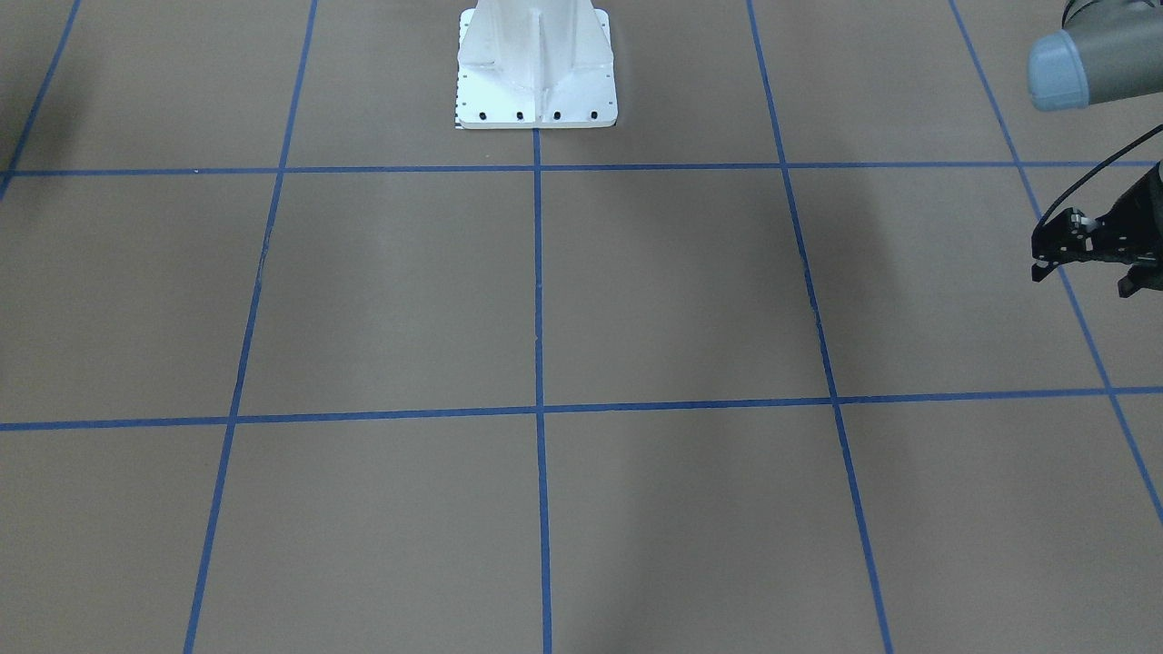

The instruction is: Left arm hands cup to right arm to dump lemon

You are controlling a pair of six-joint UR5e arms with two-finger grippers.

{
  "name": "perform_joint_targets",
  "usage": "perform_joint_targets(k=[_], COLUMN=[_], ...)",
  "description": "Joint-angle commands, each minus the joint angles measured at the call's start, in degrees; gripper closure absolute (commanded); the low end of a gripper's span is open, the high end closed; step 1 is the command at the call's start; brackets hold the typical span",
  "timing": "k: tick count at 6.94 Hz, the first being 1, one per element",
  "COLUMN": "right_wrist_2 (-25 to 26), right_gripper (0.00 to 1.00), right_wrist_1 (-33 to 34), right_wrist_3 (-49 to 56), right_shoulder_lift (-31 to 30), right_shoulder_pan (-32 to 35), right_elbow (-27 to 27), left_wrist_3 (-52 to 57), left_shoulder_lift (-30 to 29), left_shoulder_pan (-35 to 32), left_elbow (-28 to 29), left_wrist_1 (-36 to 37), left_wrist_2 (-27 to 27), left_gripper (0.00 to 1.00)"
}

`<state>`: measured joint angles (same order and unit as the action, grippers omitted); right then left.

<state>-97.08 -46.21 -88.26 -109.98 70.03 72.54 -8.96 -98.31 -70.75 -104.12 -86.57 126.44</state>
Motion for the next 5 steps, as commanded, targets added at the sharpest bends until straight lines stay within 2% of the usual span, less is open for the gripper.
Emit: perform_joint_targets(k=[1,2,3,5], right_wrist_2=[-7.12,-12.29,-19.05,-35.29], right_gripper=[0.81,0.81,0.80,0.80], right_wrist_1=[2.60,5.40,10.04,25.91], right_wrist_3=[25.04,34.03,45.69,60.86], right_shoulder_lift=[-0.15,0.46,0.82,2.22], right_shoulder_pan=[0.20,0.89,4.29,13.34], right_elbow=[0.06,0.32,1.28,10.64], left_wrist_3=[0.00,0.00,0.00,0.00], left_shoulder_lift=[0.22,0.22,0.31,0.31], left_shoulder_pan=[0.00,0.00,0.00,0.00], left_elbow=[0.06,-0.02,0.06,0.15], left_wrist_1=[0.00,0.00,0.00,0.09], left_wrist_2=[0.03,0.12,0.12,0.12], left_gripper=[0.00,0.00,0.00,0.00])
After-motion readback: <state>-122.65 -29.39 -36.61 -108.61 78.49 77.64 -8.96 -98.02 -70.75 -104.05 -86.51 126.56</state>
